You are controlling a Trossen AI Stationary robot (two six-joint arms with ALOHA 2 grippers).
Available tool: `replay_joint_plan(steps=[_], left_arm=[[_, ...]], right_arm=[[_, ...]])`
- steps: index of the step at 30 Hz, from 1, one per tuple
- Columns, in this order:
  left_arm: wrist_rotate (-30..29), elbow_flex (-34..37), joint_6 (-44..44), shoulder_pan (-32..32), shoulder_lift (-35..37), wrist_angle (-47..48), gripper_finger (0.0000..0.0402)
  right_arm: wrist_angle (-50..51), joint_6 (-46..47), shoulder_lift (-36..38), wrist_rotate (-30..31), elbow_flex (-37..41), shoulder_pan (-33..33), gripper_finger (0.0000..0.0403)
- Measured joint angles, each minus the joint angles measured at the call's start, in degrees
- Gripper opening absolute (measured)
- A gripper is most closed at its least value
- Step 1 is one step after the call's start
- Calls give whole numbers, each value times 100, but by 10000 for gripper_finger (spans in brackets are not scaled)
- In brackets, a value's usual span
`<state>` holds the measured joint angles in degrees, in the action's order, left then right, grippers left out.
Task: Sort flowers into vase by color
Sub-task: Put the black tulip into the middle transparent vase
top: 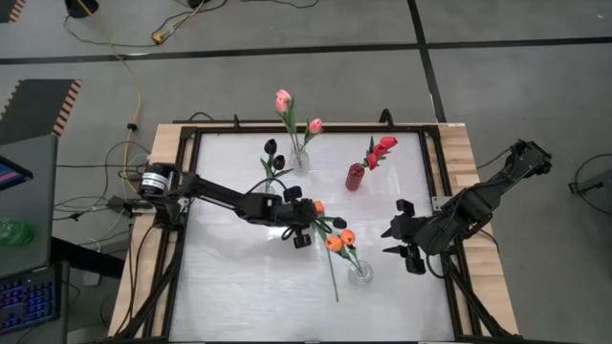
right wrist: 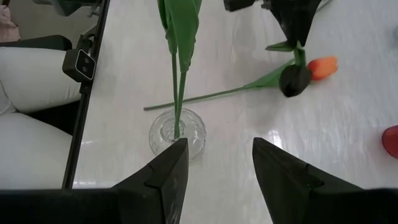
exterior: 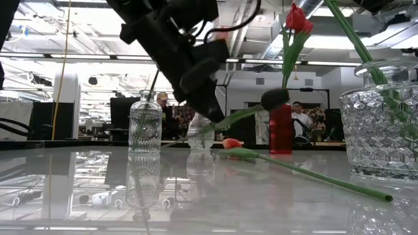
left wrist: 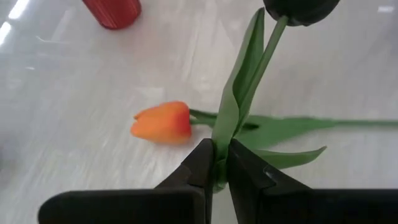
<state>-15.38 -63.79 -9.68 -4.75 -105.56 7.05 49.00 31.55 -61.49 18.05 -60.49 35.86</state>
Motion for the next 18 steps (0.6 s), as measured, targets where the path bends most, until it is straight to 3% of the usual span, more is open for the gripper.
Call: replay_joint_plan(steps=[18], left_arm=[[-206,-7,-1048,-147,1336,-21,22]], right_arm=[[2,-1,0,-1,0,0,205]])
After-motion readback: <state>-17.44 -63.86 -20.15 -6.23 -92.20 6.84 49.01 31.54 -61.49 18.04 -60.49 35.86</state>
